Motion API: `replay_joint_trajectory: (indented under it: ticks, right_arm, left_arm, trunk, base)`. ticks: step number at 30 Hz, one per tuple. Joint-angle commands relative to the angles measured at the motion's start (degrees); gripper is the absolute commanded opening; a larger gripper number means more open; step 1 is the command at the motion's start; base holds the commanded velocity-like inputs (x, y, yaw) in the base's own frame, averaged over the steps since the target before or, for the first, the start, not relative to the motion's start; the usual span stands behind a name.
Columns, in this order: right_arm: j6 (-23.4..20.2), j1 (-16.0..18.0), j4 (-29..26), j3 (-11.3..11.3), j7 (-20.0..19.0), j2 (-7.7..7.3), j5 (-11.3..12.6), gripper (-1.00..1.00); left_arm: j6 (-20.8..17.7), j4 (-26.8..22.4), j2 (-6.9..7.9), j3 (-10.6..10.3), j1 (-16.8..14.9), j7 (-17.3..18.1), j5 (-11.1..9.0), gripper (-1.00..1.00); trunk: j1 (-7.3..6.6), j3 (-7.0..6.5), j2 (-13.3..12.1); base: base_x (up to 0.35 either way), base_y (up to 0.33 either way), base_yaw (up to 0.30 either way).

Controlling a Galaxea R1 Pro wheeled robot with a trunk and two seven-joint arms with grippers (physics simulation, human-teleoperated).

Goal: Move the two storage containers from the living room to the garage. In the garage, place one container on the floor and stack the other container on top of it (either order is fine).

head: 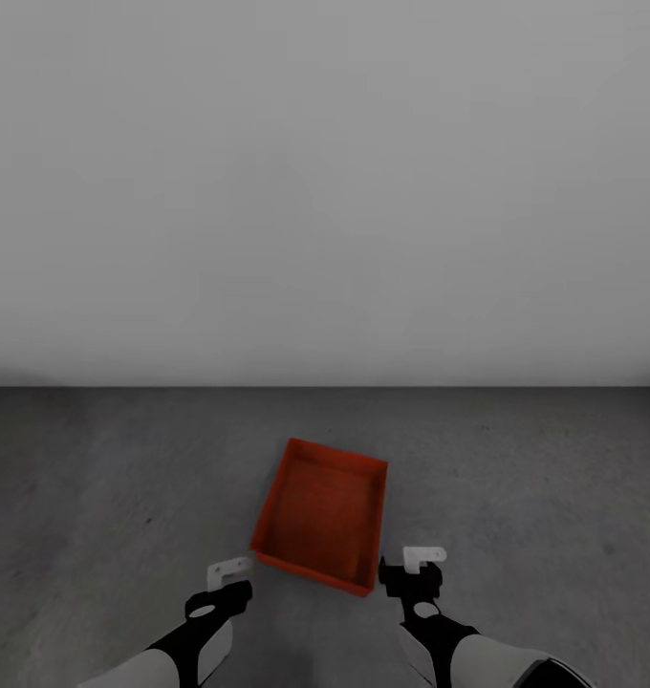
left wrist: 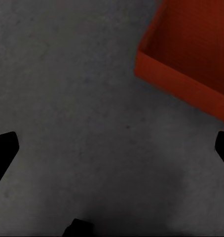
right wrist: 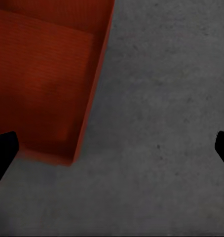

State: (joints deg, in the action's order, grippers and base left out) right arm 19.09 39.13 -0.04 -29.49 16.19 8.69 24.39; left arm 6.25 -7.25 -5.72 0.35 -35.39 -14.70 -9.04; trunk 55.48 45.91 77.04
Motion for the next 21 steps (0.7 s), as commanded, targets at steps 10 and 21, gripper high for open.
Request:
replay_joint_trajectory:
  ticks: [10,21]
  right_arm:
    - [0.1,0.0,0.0,-0.5,0.2,0.01,0.4,1.0]
    - [0.1,0.0,0.0,-0.5,0.1,0.01,0.4,1.0]
  left_arm:
    - [0.2,0.0,0.0,0.0,0.0,-0.1,-0.5,1.0]
    - [0.2,0.0,0.09,0.0,0.0,0.0,-0.5,1.0]
  trunk:
    - [-0.04,0.04,0.0]
    - [-0.04,0.04,0.0]
  base:
    - [-0.345,0.0,0.0]
    - [-0.345,0.0,0.0]
